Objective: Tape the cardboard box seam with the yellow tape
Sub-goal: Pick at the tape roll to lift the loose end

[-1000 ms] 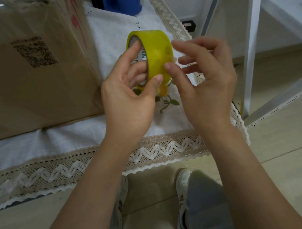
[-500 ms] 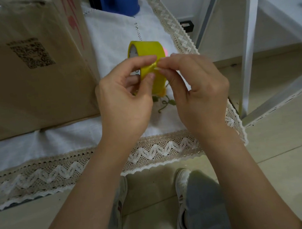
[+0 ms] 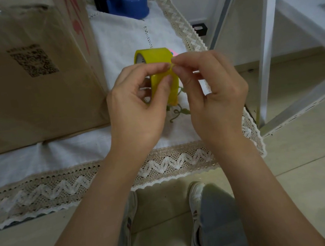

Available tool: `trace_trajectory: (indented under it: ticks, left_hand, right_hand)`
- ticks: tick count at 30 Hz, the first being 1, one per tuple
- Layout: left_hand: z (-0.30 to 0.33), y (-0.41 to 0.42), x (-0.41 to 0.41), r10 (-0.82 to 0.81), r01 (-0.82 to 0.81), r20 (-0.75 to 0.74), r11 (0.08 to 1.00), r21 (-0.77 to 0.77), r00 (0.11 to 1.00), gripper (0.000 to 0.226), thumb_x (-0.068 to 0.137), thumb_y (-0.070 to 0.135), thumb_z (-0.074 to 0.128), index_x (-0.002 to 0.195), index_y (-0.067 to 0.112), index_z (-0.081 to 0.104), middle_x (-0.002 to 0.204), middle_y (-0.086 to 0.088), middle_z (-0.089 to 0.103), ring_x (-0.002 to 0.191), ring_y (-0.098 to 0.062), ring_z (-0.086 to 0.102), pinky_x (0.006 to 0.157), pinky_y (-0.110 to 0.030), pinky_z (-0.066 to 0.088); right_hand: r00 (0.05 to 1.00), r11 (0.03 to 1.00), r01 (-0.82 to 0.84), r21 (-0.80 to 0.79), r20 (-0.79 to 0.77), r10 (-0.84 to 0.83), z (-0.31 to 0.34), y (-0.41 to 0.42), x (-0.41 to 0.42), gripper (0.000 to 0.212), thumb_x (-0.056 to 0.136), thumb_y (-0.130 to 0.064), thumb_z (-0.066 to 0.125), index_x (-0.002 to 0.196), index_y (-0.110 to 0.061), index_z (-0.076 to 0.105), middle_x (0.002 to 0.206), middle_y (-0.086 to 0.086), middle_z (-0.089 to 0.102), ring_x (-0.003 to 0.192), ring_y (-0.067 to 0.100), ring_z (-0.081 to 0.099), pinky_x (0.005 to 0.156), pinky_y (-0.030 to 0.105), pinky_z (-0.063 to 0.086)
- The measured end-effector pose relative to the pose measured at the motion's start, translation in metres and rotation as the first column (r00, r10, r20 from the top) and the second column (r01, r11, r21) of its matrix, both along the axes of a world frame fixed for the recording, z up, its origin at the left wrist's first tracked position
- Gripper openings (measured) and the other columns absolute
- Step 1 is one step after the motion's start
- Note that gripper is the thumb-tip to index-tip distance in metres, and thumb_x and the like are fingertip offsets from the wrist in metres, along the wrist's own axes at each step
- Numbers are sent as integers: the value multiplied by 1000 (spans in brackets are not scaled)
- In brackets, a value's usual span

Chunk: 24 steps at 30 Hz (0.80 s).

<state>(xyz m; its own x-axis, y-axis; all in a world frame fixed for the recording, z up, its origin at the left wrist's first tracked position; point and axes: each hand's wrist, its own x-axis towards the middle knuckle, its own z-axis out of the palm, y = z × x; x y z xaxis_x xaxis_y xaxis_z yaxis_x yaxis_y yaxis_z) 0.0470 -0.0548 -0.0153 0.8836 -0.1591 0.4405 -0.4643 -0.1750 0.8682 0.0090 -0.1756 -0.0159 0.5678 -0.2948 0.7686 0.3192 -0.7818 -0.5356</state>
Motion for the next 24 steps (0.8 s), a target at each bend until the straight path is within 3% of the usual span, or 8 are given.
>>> trace_trajectory:
  ticks: [6,9,11,15,21,24]
  left_hand:
    - [-1,-2,3,30,-32,-35,998,-48,999,4,95,24,65,95,27,68,99,-3,71,85,-11,65,75,-28,55]
    - [-2,-3,3,36,-41,-80,997,-69,996,5,95,27,65,92,26,69,97,-3,71,84,-9,63,75,-28,52]
    - [-2,-3,3,44,-54,-110,995,-89,993,6,95,28,65,90,28,68,96,-2,71,82,-6,61,73,-23,48]
    - [-1,-3,4,47,-62,-133,992,-111,990,6,93,27,65,88,30,68,97,-2,72,78,-7,60,69,-25,47]
    - [1,-4,4,48,-72,-163,987,-144,986,9,94,30,66,86,26,70,89,-2,70,70,-4,59,64,-19,45]
    - [2,-3,4,46,-71,-164,986,-148,985,10,95,28,65,86,28,69,86,1,69,70,-2,59,65,-18,45]
  right_hand:
    - [999,1000,-15,-9,-41,14,4,3,-2,19,97,-7,65,116,-4,68,105,7,70,96,12,65,83,30,56]
    - [993,988,-23,154,-110,40,8,4,-5,44,95,-17,71,132,-12,49,118,0,66,98,7,66,85,25,54]
    - [996,976,-39,215,-75,56,9,3,-5,37,90,-17,76,115,-16,49,114,2,67,99,9,67,84,32,55]
    - [993,991,-115,70,-9,116,4,-1,-4,15,86,-5,77,82,-4,63,98,10,70,104,19,67,88,37,54]
    - [986,984,-154,87,-48,159,-1,-3,-3,4,86,-5,75,90,-5,74,102,6,74,107,20,68,95,45,51]
    - [988,986,-141,87,-46,146,-1,-2,-2,13,89,-8,74,102,-8,77,105,4,75,105,19,69,95,41,53]
